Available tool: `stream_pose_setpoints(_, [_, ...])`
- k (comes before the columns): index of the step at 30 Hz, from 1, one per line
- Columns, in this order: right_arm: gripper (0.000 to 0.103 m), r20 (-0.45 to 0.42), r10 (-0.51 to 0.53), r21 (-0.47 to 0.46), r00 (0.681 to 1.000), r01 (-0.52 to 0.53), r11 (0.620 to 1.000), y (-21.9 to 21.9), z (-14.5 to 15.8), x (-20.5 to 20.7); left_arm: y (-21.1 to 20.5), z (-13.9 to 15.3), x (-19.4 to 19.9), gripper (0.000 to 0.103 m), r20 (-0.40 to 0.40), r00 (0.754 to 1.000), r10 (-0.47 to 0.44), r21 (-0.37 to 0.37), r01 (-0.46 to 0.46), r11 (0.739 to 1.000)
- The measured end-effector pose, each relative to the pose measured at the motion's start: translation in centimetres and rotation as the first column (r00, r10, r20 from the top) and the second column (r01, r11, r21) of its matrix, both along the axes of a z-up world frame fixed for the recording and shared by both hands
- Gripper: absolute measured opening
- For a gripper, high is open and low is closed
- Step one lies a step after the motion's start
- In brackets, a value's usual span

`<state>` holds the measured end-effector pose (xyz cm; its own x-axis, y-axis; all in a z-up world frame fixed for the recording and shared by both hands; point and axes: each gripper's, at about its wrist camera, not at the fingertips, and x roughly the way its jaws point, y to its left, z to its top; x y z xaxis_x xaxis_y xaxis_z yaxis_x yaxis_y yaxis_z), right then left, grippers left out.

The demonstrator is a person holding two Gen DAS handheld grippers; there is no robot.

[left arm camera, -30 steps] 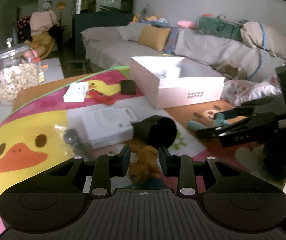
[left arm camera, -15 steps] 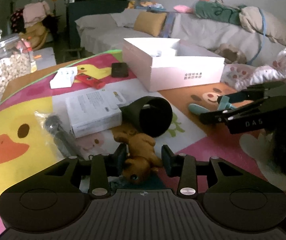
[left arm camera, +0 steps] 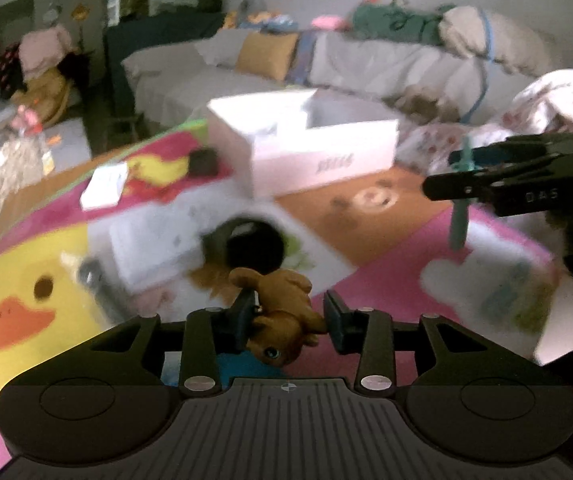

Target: Organize rigid objects

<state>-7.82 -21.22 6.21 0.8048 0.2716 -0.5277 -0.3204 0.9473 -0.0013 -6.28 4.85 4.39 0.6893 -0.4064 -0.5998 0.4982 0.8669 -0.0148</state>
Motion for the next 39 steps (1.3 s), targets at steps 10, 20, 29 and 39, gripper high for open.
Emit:
stream_pose_setpoints(10, [0.070,0.147,-0.085,0.099,0.985,0.071,0.993,-2.4,4.6,1.3,-4.5,7.6,6.1,0.042,0.194,0.975,-0.110,-0.081,0.128,0.988])
stream_pose_setpoints(20, [0.079,0.211,-0.224,0.215,0.952,0.178,0.960,-3.8,8.1,11.7,-5.3,10.1,18.0,0.042,0.149,0.989,0.011,-0.351,0.042,0.936])
stream_pose_setpoints(29, [0.080,-0.063,-0.172,0.197,0.983,0.181,0.964,-3.6,-1.1,10.0,2.6,3.2,11.7,0.042,0.042,0.985,0.165,-0.319,-0.143,0.937])
stream_pose_setpoints(39, [0.080,-0.174,-0.090,0.101,0.981,0.108,0.989,1.3,-4.7,9.3,12.2,-1.5,5.7,0.041,-0.142,0.900,0.412,-0.189,-0.433,0.881])
